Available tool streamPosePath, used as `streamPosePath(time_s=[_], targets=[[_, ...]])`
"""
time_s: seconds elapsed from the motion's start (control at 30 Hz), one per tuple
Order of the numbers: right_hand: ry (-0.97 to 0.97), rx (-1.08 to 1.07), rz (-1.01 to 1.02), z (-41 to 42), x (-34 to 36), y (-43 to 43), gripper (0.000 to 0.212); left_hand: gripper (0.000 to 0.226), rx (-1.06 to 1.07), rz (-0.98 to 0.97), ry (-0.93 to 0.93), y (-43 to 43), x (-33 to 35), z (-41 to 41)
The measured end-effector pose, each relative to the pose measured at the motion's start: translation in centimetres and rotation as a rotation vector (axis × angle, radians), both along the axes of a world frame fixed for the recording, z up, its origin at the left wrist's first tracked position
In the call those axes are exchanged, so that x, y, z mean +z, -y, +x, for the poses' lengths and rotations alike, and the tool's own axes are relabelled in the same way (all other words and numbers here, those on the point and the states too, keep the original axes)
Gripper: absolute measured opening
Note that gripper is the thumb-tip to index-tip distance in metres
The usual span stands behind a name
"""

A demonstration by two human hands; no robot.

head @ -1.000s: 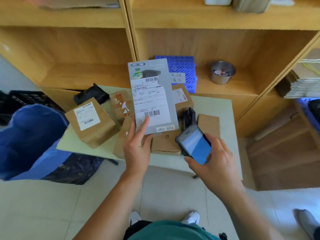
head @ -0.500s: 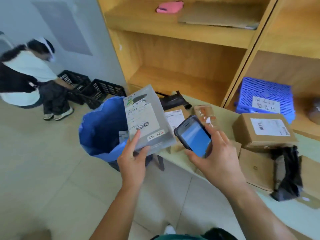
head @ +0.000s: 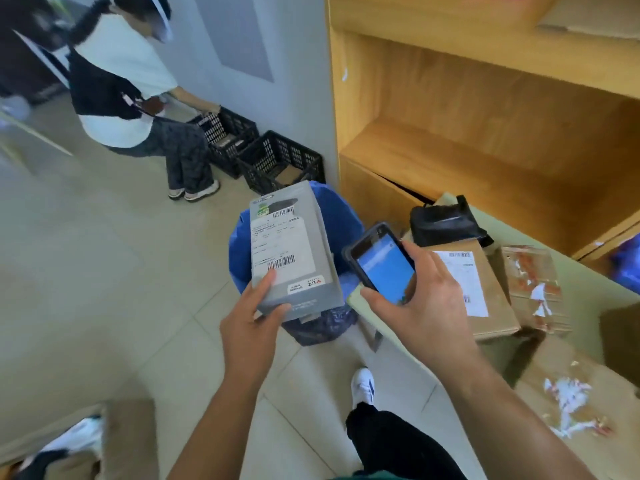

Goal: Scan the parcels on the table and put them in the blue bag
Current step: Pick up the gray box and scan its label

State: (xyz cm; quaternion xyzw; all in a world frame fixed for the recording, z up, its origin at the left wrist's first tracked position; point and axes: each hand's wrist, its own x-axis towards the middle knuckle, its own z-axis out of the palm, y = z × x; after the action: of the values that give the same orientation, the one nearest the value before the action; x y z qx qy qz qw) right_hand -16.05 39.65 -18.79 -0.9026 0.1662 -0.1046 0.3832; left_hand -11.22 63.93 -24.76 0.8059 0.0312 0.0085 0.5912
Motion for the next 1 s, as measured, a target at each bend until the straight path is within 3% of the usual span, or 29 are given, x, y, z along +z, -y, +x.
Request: streamPosePath(time_s=[0.23, 0.57, 0.8, 1.0], targets=[[-0.035, 0.044, 0.026, 11.3, -0.8, -0.6, 0.089, 0.074, 0.016, 0.123, -0.041, -2.7, 0.3, 8.8], [-0.066, 0.012, 0.098, 22.9, -2.8, -0.8, 0.081, 0.066, -0.001, 0.158, -0.082, -6.7, -1.4, 17.3], [-0.149, -0.132, 0.082, 28.3, -7.1, -2.7, 0.086, 0.068, -0.143, 0.21, -0.176, -8.3, -8.3, 25.4], [-0.146, -0.282, 0.055, 32.5, -14.4, -4.9, 0.075, 0.069, -0.324, 0.204, -0.193, -7.5, -18.8, 31.4]])
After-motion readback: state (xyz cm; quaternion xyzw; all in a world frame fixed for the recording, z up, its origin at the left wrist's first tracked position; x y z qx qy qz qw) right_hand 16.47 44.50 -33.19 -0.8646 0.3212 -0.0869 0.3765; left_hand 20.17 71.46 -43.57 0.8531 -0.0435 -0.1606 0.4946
